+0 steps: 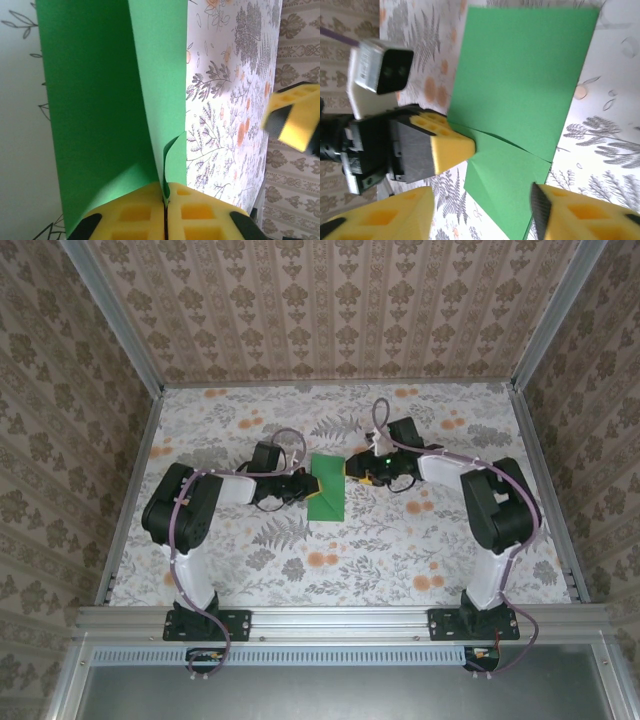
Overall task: Fold a paper plane with a square sheet of paper (pick it up from the middle)
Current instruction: Turn over the square sheet of paper at the center of the table.
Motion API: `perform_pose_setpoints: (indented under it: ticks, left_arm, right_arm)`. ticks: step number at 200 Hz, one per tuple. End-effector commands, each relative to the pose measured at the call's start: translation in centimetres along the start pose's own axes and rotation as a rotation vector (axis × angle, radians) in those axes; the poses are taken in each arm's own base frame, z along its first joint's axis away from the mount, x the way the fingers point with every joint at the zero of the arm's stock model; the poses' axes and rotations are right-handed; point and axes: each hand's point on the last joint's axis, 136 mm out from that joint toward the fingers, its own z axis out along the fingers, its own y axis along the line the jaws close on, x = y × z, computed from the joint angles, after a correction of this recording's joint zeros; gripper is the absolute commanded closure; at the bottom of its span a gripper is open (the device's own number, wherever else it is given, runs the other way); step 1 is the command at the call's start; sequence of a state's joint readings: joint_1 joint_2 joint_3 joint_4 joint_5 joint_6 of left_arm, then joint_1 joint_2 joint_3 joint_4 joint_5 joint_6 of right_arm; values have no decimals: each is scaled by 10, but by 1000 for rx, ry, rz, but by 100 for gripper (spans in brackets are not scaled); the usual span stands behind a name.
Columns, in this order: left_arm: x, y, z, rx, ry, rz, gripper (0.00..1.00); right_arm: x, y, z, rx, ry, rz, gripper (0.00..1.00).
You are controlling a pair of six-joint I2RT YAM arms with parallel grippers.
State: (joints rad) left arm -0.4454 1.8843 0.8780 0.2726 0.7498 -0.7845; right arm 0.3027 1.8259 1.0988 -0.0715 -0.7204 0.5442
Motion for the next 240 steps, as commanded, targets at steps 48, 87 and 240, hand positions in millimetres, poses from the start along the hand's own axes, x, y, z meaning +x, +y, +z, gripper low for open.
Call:
perform_pose_setpoints:
  ticks: [48,87,240]
  left_arm:
    - [-7,-19,-44,-228,11,180,97]
    - [-1,-28,-102,-581,84,328,98]
    - [-41,-10,-119,-1535,129,642,97]
  right_arm:
    - [-23,-1,-82,239,-305,-1,21]
    - [-26,-9,-110,338,-396,33,18]
    - [-9,-36,-118,453,-389,51,9]
